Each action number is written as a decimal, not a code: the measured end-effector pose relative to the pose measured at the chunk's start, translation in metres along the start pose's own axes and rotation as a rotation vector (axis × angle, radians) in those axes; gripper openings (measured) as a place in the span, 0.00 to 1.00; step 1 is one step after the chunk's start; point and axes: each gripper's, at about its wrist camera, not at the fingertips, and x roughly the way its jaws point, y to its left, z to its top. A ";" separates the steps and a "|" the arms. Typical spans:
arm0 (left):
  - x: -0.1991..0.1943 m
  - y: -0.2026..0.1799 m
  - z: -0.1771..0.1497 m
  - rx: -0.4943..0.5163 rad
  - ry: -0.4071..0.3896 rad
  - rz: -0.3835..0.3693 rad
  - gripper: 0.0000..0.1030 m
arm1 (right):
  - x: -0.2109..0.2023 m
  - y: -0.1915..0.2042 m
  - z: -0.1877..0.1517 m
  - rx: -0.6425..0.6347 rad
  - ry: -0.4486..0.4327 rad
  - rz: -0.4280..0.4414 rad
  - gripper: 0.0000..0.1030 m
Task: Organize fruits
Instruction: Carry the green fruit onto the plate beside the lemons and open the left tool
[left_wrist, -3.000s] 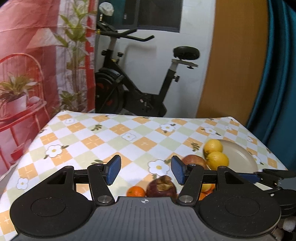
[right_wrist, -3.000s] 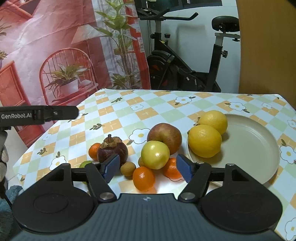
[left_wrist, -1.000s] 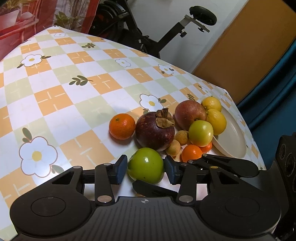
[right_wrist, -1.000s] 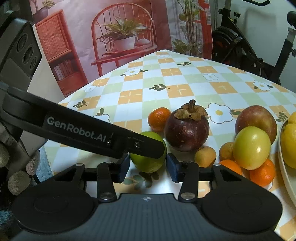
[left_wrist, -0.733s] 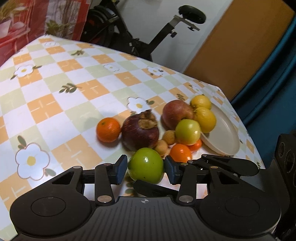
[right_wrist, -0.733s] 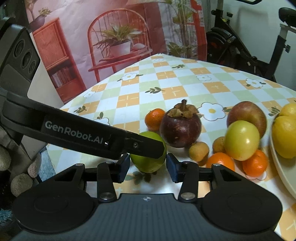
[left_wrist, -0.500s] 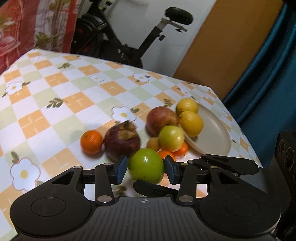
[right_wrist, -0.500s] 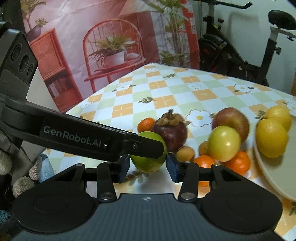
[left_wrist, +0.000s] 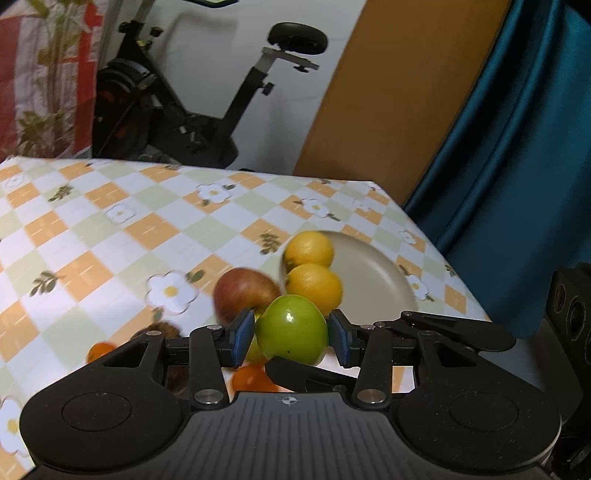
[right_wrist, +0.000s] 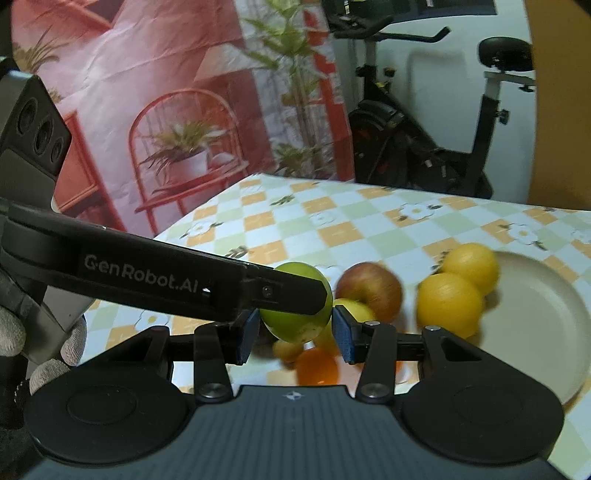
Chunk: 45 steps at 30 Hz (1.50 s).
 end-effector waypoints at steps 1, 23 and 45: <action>0.003 -0.003 0.002 0.009 0.001 -0.005 0.45 | -0.002 -0.004 0.001 0.007 -0.005 -0.006 0.45; 0.089 -0.063 0.027 0.101 0.138 -0.124 0.45 | -0.039 -0.097 -0.009 0.177 -0.049 -0.148 0.45; 0.125 -0.056 0.007 0.126 0.239 -0.064 0.45 | -0.009 -0.114 -0.036 0.231 0.078 -0.155 0.45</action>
